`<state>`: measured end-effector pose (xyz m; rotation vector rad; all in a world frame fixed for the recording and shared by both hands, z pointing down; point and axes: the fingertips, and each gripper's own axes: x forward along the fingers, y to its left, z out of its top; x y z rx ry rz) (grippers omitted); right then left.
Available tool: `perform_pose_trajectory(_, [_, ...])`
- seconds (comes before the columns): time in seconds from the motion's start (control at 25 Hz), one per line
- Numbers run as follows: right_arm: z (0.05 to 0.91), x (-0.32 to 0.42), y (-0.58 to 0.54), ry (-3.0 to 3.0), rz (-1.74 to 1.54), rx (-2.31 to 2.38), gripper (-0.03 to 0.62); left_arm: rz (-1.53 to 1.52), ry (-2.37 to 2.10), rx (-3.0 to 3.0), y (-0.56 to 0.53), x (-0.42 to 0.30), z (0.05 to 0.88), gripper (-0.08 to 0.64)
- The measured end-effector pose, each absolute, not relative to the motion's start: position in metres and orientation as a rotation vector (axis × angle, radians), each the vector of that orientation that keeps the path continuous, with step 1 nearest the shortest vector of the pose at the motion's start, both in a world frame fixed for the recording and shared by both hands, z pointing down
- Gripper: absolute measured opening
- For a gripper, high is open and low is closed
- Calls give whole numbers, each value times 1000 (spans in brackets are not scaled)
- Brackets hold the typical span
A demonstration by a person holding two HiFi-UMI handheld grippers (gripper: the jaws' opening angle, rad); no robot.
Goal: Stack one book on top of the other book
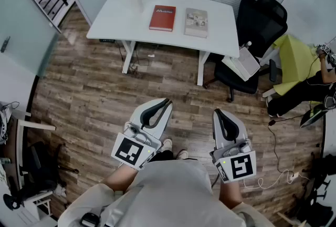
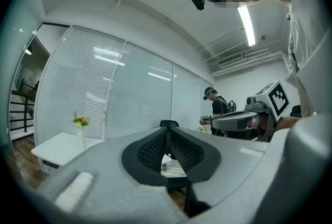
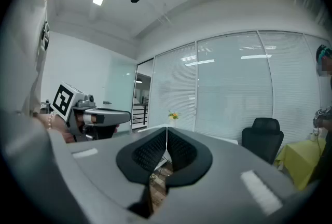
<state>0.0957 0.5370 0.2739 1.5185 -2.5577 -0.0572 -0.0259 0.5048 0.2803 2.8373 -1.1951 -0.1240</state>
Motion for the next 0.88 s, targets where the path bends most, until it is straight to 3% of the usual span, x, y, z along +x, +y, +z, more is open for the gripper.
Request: perform_pose_trajectory(0.88, [288, 83, 483, -2595, -11, 1519, 11, -94, -1203, 2791, 454, -42, 297, 28])
